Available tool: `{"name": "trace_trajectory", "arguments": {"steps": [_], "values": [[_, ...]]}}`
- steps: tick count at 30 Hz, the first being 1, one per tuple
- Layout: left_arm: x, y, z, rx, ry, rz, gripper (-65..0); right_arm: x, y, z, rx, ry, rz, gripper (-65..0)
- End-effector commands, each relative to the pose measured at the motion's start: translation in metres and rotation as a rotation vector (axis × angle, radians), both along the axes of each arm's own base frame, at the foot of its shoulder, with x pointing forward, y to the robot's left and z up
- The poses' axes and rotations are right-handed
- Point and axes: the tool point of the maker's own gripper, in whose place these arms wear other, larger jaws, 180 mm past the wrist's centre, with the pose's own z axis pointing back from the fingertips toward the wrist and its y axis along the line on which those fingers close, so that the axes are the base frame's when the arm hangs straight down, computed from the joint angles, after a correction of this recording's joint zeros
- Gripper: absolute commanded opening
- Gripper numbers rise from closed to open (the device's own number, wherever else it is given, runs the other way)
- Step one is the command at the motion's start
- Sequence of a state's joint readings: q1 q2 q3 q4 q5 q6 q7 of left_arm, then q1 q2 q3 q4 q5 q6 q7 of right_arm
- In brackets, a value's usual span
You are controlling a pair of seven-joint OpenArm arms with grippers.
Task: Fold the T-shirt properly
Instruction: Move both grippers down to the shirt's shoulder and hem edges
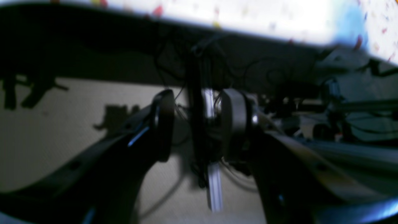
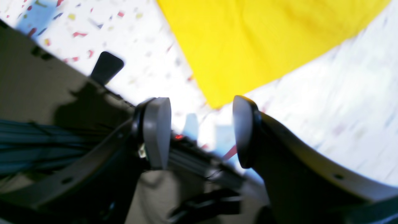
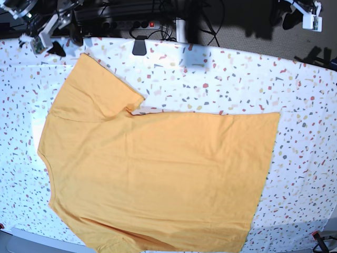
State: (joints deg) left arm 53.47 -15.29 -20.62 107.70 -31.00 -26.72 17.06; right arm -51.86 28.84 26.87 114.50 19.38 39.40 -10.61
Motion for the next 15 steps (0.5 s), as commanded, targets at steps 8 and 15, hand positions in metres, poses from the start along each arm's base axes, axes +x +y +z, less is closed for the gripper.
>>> {"name": "trace_trajectory", "arguments": {"steps": [8,15], "values": [[0.06,-0.002,0.038,0.204,-0.193,-0.159,-34.3,0.038,-0.028,0.016,-0.33,-0.094,0.193,-32.7],[0.123,0.016,0.07,0.458,-0.357,-0.27,-22.7,0.047,-0.044,0.021,-0.496,-0.103,0.294,-29.6]]}}
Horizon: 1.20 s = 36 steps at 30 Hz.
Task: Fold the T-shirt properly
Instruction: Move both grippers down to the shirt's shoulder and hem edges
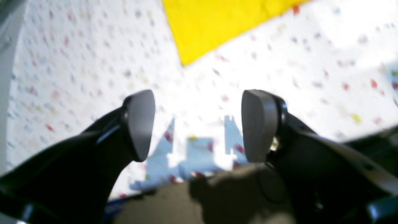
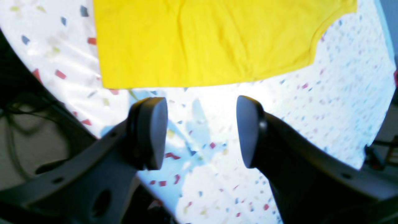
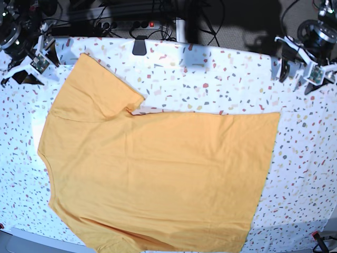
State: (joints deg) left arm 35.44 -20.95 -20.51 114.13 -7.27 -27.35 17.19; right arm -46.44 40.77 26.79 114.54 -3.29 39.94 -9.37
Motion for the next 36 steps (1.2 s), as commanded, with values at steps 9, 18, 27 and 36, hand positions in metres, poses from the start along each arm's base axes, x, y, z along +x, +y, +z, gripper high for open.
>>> {"name": "trace_trajectory", "arguments": {"steps": [9,18,27,36], "values": [[0.03,-0.061,0.014,-0.024,-0.085,-0.19,-22.7,0.001,0.023,-0.006,-0.042,-0.014,0.133,-29.6],[0.036,-0.1,-0.004,0.178,-0.082,-0.323,-22.8,-0.012,0.066,-0.042,-0.144,0.039,0.319,-29.6],[0.036,-0.1,-0.005,0.176,-0.081,-0.322,-22.9,0.003,0.054,-0.076,-0.166,0.041,0.212,-29.6],[0.036,-0.1,-0.005,0.175,-0.082,-0.322,-22.9,0.012,0.038,-0.095,-0.151,0.082,0.19,-29.6]]}}
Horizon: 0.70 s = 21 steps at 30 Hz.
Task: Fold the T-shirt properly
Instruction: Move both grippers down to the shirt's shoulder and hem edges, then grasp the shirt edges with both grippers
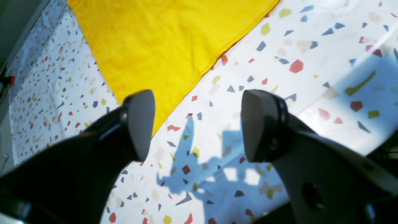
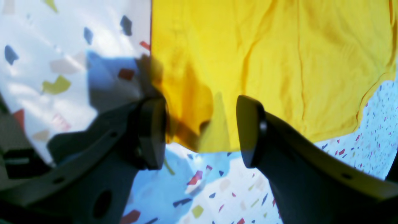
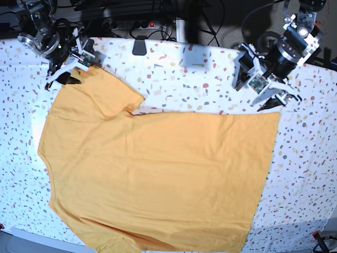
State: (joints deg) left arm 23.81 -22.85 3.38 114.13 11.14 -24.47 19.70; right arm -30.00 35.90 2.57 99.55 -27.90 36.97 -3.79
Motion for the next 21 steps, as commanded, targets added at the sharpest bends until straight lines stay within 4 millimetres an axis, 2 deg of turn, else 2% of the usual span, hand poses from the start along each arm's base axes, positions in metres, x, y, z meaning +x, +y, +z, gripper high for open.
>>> {"name": "trace_trajectory", "arguments": {"steps": [1,2,4,6,9,10,14,19,21], "values": [[0.004,-0.001,0.011,-0.008,-0.04,-0.007,-22.9,-0.002,-0.005,-0.001,-0.025,0.02,0.013,-29.6],[0.004,-0.001,0.011,-0.008,-0.04,-0.007,-22.9,-0.003,-0.004,-0.003,-0.024,0.025,0.014,-30.0],[0.004,-0.001,0.011,-0.008,-0.04,-0.007,-22.9,-0.004,-0.004,-0.003,-0.023,0.026,0.016,-34.9],[0.004,-0.001,0.011,-0.008,-0.04,-0.007,-22.9,-0.004,-0.003,-0.003,-0.022,0.026,0.017,-44.3],[0.005,0.0,0.011,-0.007,-0.041,-0.007,-22.9,-0.004,-0.003,-0.003,-0.019,0.026,0.015,-62.8],[0.005,0.0,0.011,-0.006,-0.042,-0.007,-22.9,-0.004,-0.001,-0.002,-0.002,0.027,0.008,-65.0],[0.02,0.011,0.015,0.049,-0.043,0.023,-22.9,-0.005,0.009,-0.001,0.095,0.049,-0.031,-65.0],[0.049,0.025,0.041,0.11,-0.129,-0.02,-22.9,-0.006,0.008,-0.002,0.101,0.056,-0.043,-65.0],[0.054,0.029,0.037,0.145,-0.117,-0.055,-22.9,-0.006,0.008,-0.001,0.101,0.055,-0.043,-65.0]]}}
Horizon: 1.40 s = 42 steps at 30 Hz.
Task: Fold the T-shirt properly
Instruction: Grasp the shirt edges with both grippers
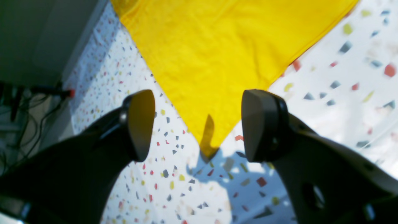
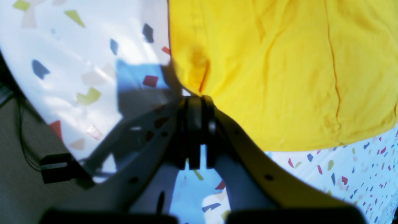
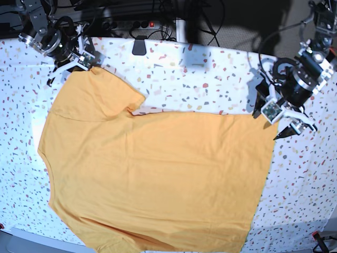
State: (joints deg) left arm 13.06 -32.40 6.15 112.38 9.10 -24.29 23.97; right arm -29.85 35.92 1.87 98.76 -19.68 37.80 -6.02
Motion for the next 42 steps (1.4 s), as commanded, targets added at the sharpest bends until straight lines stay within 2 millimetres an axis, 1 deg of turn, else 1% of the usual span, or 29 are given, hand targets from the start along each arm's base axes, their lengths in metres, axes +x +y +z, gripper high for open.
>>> {"name": "trace_trajectory", "arguments": {"steps": [1,6,9,12,16,18,19,21,24,26,27,31,35,38,40,42], "values": [[0.004,0.0,0.004,0.012,-0.017,-0.032,-22.9,0.001,-0.001,0.004,-0.004,-0.001,0.018,-65.0],[0.007,0.016,-0.04,0.187,0.08,-0.113,-22.9,0.0,-0.002,0.003,-0.007,0.001,0.016,-65.0],[0.013,0.021,-0.065,0.26,0.098,-0.16,-22.9,0.0,-0.002,0.003,-0.011,0.003,0.014,-65.0],[0.022,0.028,-0.084,0.319,0.091,-0.178,-23.0,0.0,-0.004,0.002,-0.018,0.008,0.01,-65.0],[0.027,0.05,-0.112,0.424,0.142,-0.174,-23.5,-0.001,-0.006,0.001,-0.029,0.014,0.003,-65.0],[0.029,0.062,-0.12,0.465,0.16,-0.164,-26.5,-0.001,-0.006,0.001,-0.024,0.015,0.001,-65.0],[0.03,0.067,-0.123,0.472,0.169,-0.156,-29.3,-0.001,-0.005,0.001,-0.024,0.015,0.001,-65.0],[0.029,0.075,-0.127,0.482,0.186,-0.144,-37.1,-0.001,-0.005,0.001,-0.024,0.014,0.001,-65.0],[0.026,0.076,-0.131,0.48,0.196,-0.142,-50.6,-0.001,-0.005,0.001,-0.024,0.014,0.001,-65.0],[0.027,0.074,-0.13,0.471,0.189,-0.149,-61.0,-0.001,-0.005,0.001,-0.023,0.014,0.001,-65.0],[0.027,0.071,-0.129,0.462,0.182,-0.158,-65.0,0.0,-0.005,0.002,-0.022,0.011,0.001,-65.0],[0.031,0.066,-0.124,0.445,0.158,-0.167,-65.0,0.01,-0.001,0.008,0.019,-0.009,-0.016,-65.0],[0.039,0.065,-0.113,0.458,0.116,-0.136,-65.0,0.023,0.005,0.016,0.08,-0.031,-0.042,-65.0],[0.049,0.06,-0.097,0.459,0.052,-0.101,-65.0,0.031,0.007,0.021,0.1,-0.045,-0.052,-65.0],[0.055,0.053,-0.085,0.442,0.001,-0.091,-65.0,0.037,0.008,0.025,0.119,-0.058,-0.059,-65.0],[0.057,0.045,-0.077,0.426,-0.028,-0.1,-65.0,0.044,0.009,0.03,0.134,-0.073,-0.066,-65.0]]}}
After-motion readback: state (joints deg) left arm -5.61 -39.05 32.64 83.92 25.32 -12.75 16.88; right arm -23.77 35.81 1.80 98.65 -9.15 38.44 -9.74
